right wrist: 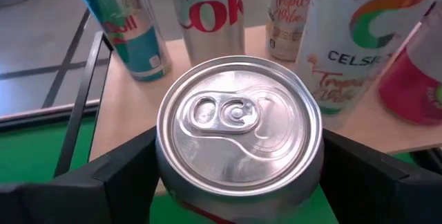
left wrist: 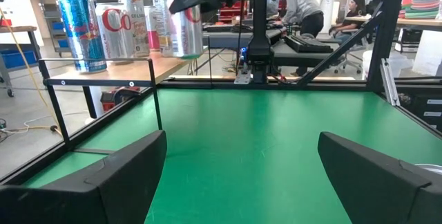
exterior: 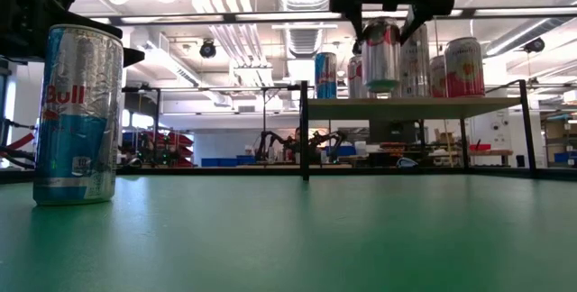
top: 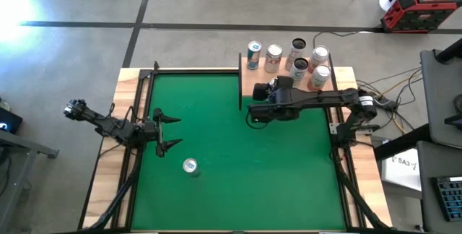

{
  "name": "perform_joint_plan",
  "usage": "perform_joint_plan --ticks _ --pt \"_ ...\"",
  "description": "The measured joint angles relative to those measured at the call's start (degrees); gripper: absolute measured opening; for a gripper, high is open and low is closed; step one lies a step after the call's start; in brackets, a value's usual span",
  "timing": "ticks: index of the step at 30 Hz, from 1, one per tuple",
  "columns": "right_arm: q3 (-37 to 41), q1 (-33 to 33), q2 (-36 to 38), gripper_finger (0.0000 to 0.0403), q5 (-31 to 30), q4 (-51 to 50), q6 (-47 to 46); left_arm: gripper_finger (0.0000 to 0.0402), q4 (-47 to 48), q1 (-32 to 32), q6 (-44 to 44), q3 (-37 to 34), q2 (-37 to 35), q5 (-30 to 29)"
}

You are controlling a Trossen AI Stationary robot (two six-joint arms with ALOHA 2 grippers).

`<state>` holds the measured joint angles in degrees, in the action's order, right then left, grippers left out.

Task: Place canned beverage on shelf
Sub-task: Put the red-silver soda can on the shelf aligned with the other red-silver soda can

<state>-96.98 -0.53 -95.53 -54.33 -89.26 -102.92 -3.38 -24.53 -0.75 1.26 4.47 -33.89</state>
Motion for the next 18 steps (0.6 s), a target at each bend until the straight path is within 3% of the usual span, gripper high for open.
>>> perform_joint_plan --ticks 10,18 --pt "-0.4 -1.4 -3.8 0.0327 -6.2 0.6 -1.8 0.0361 0.0 0.0 0.0 0.0 0.0 0.0" --pt "-0.4 -4.1 -4.0 0.0327 -6.6 1.3 -1.7 0.0361 0.0 0.0 0.0 0.0 0.0 0.0"
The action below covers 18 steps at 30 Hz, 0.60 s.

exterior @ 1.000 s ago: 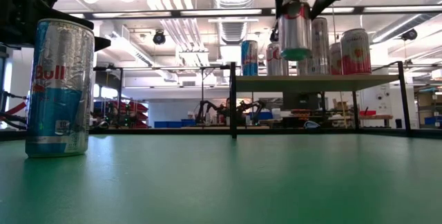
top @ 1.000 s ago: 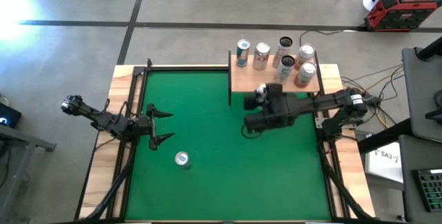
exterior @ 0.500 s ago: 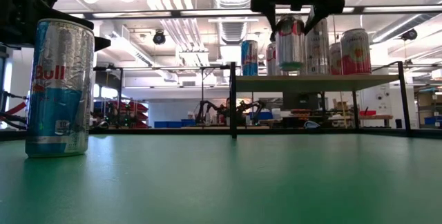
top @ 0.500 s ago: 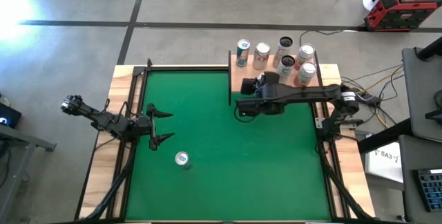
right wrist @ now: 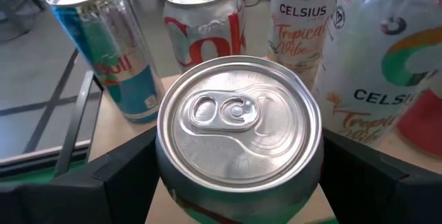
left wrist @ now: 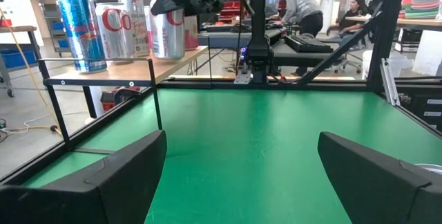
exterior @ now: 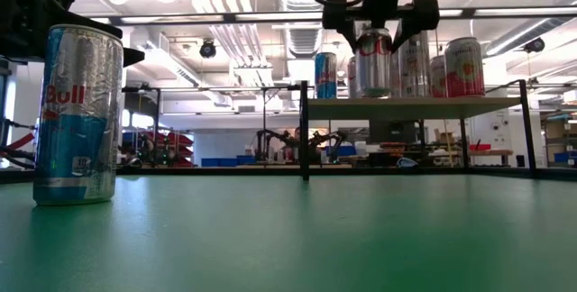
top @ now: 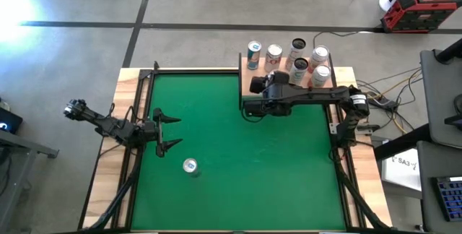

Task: Place canned beverage on shelf
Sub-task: Put the red-silver soda can on the shelf aligned with the other red-silver soda can

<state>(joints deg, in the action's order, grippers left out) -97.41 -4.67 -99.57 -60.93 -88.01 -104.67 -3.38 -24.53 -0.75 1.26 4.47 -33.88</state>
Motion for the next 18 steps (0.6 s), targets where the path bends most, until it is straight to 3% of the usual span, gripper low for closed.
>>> perform_joint_plan --ticks 18 --pt "0.0 -4.0 0.0 0.0327 1.8 5.3 7.7 0.0361 0.0 0.0 0.0 0.0 0.0 0.0"
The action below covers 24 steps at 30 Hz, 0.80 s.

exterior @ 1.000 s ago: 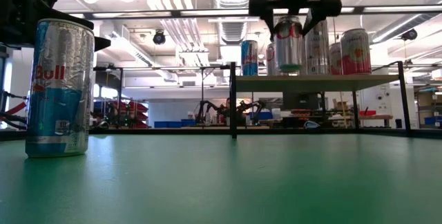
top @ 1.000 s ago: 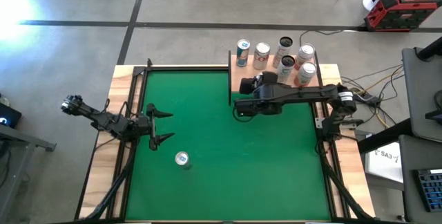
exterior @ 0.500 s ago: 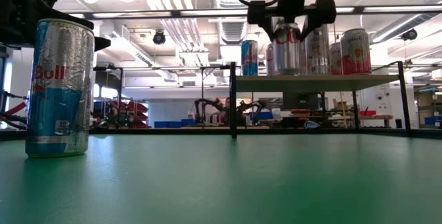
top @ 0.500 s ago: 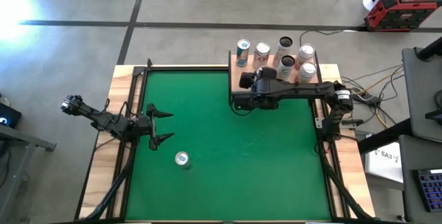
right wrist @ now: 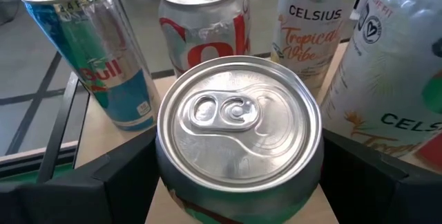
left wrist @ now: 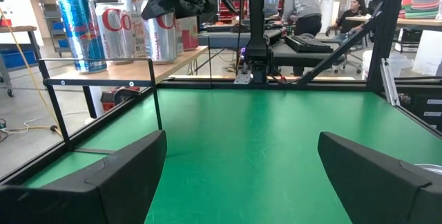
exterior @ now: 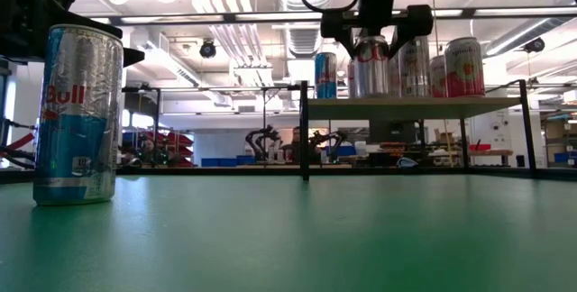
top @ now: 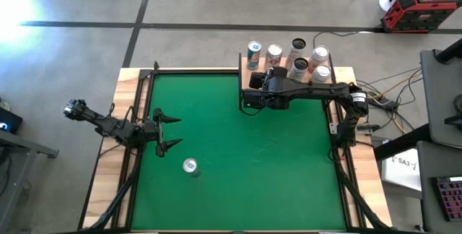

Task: Place canned beverage on shelf
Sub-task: Put the red-silver soda can on the shelf aligned with the other red-silver soda can

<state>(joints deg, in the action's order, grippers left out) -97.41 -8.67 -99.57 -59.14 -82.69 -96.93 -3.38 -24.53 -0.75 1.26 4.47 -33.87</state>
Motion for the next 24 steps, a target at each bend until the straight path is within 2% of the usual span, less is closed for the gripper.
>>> perform_joint_plan --ticks 24 --pt "0.1 -1.2 0.0 0.0327 0.5 1.2 1.4 0.0361 0.0 0.0 0.0 0.0 0.0 0.0"
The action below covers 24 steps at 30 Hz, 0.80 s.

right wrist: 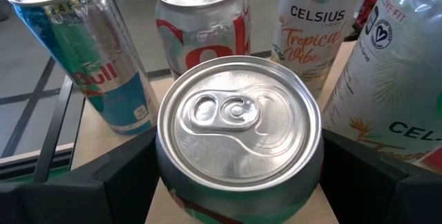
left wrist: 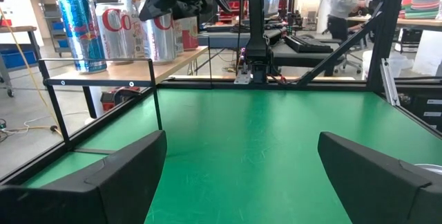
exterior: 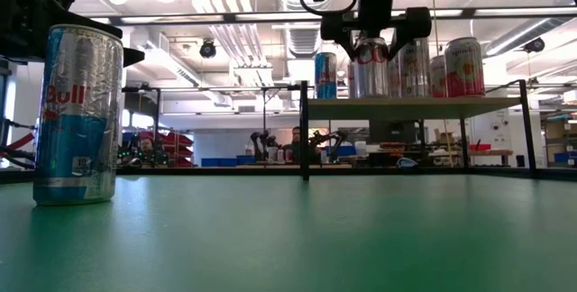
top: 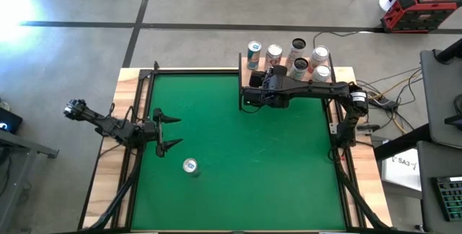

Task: Place canned beverage on shelf
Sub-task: Put the red-silver soda can on the shelf aligned with the other red-silver soda can

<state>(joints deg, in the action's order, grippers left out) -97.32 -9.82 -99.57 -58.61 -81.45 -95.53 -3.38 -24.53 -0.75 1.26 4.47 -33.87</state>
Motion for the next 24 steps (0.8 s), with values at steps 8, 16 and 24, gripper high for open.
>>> perform_joint_plan --ticks 8,16,24 --pt "0.0 -0.7 0.0 0.0327 0.1 0.2 0.2 0.0361 0.0 0.0 0.0 0.0 0.0 0.0" --pt "0.0 -0.7 0.0 0.0342 -0.4 0.8 0.2 0.0361 0.0 0.0 0.0 0.0 0.0 0.0" --pt "0.0 -0.7 0.1 0.0379 0.0 0.9 0.2 0.0361 0.0 0.0 0.0 0.0 0.0 0.0"
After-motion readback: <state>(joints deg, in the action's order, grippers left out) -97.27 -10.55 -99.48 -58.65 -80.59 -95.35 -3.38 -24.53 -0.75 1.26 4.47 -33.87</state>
